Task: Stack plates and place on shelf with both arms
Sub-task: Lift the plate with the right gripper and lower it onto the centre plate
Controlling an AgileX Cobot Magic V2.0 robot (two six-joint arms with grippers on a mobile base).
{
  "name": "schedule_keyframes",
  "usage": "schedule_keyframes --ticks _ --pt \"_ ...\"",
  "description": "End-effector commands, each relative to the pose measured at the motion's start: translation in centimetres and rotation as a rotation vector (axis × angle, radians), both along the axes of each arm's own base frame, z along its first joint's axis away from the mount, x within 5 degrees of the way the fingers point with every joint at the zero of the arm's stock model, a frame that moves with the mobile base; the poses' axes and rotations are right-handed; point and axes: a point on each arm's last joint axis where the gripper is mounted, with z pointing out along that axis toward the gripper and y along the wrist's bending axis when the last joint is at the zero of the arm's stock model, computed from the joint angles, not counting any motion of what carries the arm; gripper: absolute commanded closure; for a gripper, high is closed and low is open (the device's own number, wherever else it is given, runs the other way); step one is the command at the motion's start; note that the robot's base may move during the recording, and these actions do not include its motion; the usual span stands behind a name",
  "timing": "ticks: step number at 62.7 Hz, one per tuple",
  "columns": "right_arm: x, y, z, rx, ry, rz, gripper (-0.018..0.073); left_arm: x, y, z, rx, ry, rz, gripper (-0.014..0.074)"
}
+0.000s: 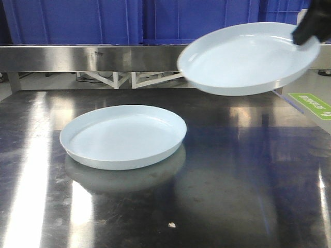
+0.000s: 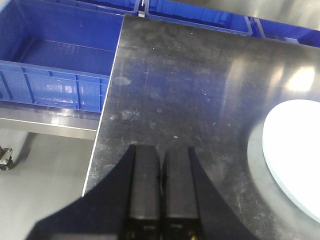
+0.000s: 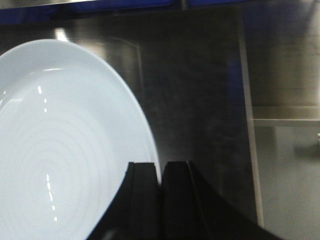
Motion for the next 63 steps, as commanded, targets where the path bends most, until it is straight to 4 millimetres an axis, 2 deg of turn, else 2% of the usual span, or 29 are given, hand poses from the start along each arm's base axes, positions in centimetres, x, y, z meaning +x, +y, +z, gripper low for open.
schedule_keyframes --ticks 1,19,31,46,63 --pt "0.4 1.7 2.6 0.037 -0.153 0.04 0.0503 0.4 0.0 1.6 -0.014 -0.109 0.011 0.0506" --pt "1.9 8.1 1.6 0.039 -0.118 0.212 0.0503 0.4 0.0 1.6 -0.014 -0.109 0.011 0.0506" --pt "3.0 11.5 0.8 0.037 -0.097 0.287 0.0503 0.4 0.0 1.6 -0.014 -0.109 0.011 0.0506" --pt "3.6 13.4 -1.0 0.024 -0.056 0.323 0.0503 0.4 0.0 1.6 -0.014 -0.109 0.011 0.0506" --pt "3.9 13.7 -1.2 0.025 -0.061 0.324 0.0499 0.4 0.0 1.6 -0.014 -0.109 0.011 0.0506"
